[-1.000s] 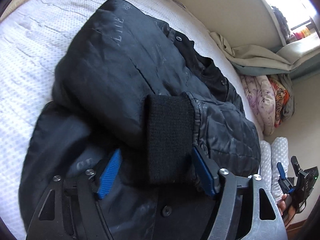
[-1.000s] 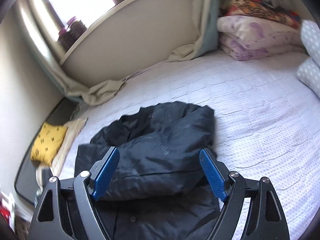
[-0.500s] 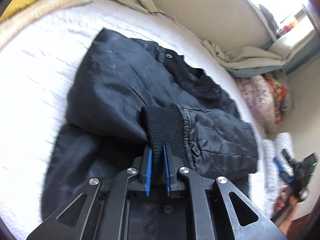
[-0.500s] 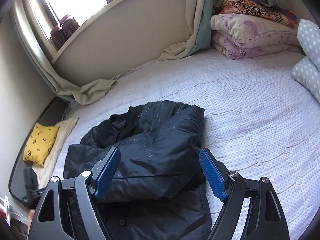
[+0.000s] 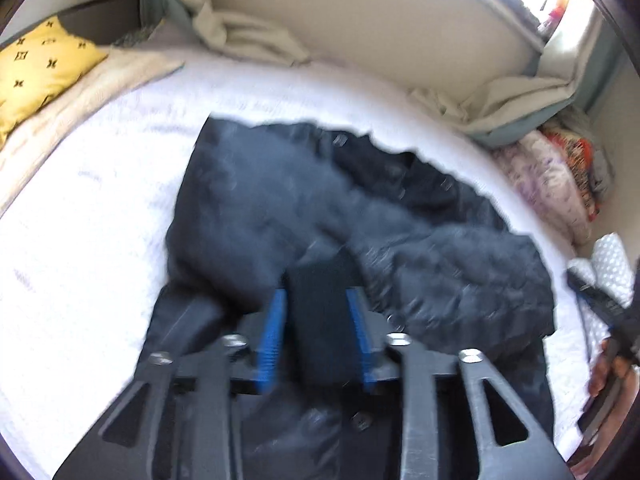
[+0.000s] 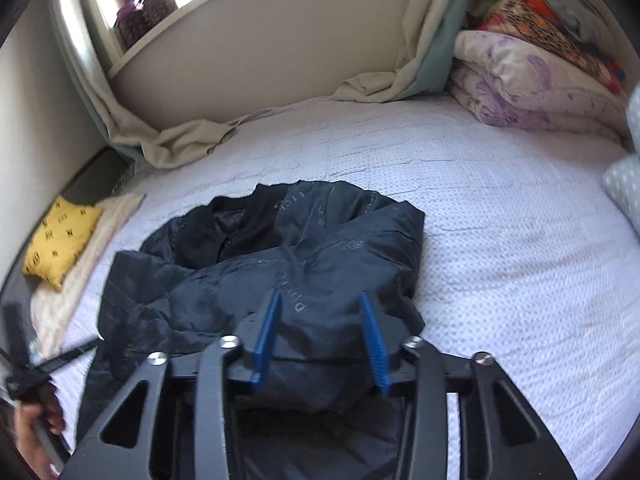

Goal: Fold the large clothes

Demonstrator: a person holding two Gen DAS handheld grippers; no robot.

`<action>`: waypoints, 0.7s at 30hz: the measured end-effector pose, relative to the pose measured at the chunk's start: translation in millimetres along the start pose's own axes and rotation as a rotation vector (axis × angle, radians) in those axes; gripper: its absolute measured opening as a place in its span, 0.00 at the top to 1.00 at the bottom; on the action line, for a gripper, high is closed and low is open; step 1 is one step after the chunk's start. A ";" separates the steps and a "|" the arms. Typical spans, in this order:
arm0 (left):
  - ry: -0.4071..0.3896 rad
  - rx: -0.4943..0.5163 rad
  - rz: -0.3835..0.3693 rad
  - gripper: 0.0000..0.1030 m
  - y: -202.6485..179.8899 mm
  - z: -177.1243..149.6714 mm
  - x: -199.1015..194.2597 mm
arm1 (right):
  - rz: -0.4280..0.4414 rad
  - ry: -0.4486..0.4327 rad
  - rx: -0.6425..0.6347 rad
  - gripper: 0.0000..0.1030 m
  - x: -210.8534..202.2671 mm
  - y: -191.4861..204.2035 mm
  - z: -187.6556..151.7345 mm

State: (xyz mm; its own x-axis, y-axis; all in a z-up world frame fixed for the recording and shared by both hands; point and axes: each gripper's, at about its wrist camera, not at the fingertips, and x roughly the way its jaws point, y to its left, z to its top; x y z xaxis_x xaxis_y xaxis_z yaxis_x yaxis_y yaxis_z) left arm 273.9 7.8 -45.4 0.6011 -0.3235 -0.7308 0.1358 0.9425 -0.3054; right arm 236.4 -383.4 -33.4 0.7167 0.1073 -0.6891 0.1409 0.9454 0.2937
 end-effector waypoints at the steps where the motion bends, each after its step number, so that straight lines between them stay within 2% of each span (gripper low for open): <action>1: -0.003 0.000 -0.037 0.50 -3.0 -0.2 2.2 | 0.001 0.014 -0.011 0.69 7.9 3.7 -1.5; 4: 0.065 0.019 -0.112 0.50 -13.8 -5.3 23.2 | -0.016 0.061 -0.030 0.69 27.0 12.0 -10.7; 9: 0.163 0.057 -0.052 0.48 -12.1 -18.7 63.2 | -0.073 0.117 -0.102 0.69 52.0 21.9 -29.5; 14: 0.195 0.038 -0.056 0.47 -5.0 -18.3 71.1 | -0.085 0.178 -0.120 0.69 80.3 21.3 -47.2; 21: 0.178 0.058 -0.046 0.45 -5.4 -26.7 72.0 | -0.079 0.173 -0.130 0.73 92.6 16.3 -61.6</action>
State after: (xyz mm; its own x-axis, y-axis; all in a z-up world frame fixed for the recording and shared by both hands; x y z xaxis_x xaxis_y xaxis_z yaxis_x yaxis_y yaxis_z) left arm 295.4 -22.8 -112.6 0.4452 -0.3711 -0.8149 0.2080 0.9281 -0.3089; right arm 263.0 -339.1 -133.2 0.5778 0.0717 -0.8130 0.0944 0.9836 0.1539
